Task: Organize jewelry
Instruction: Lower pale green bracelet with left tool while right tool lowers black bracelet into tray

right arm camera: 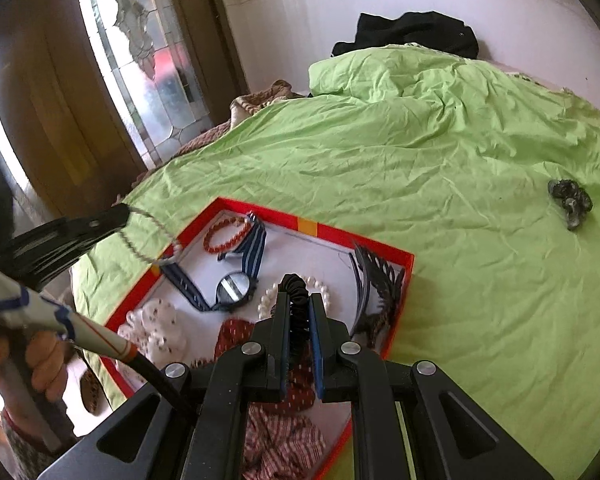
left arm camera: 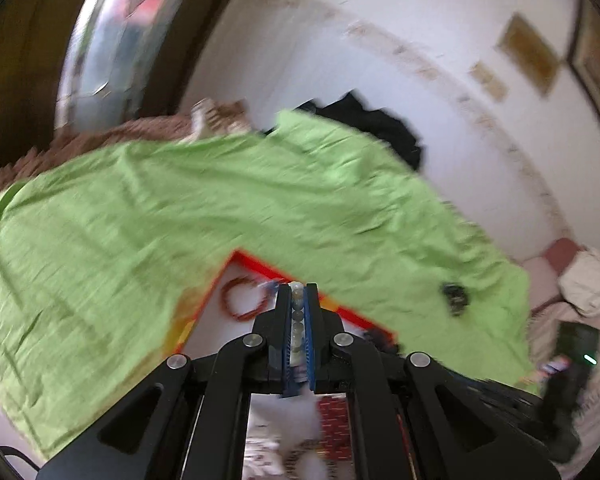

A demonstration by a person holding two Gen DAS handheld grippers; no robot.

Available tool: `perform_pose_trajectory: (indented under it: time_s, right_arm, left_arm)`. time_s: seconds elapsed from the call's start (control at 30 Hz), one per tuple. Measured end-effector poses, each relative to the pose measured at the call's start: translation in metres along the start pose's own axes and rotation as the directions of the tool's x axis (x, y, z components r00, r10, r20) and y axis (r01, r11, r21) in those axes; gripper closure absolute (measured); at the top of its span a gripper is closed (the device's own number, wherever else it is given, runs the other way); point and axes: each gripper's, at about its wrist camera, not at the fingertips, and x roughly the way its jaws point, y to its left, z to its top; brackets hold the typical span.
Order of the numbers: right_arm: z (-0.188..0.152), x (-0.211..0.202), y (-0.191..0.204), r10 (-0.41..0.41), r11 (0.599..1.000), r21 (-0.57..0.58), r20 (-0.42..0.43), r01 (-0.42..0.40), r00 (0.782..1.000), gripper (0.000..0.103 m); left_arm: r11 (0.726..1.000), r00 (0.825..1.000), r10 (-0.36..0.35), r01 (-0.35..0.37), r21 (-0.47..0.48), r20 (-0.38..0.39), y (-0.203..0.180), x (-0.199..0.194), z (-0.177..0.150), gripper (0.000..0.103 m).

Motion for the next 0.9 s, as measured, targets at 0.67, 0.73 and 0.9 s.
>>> perform_pose_trajectory:
  time_s: [0.67, 0.73, 0.9]
  right_arm:
    - [0.043, 0.056, 0.017, -0.036, 0.999, -0.026, -0.074, 0.034, 0.997, 0.093]
    - [0.047, 0.064, 0.018, -0.025, 1.000, -0.009, -0.084, 0.025, 0.996, 0.093]
    - [0.050, 0.089, 0.018, -0.032, 0.999, 0.017, -0.108, 0.034, 0.994, 0.093]
  left_arm:
    - [0.955, 0.915, 0.291, -0.295, 0.032, -0.280, 0.031, 0.082, -0.029, 0.098]
    - [0.949, 0.904, 0.311, -0.312, 0.045, -0.292, 0.032, 0.087, -0.032, 0.098]
    - [0.945, 0.896, 0.326, -0.322, 0.063, -0.301, 0.028, 0.094, -0.036, 0.098]
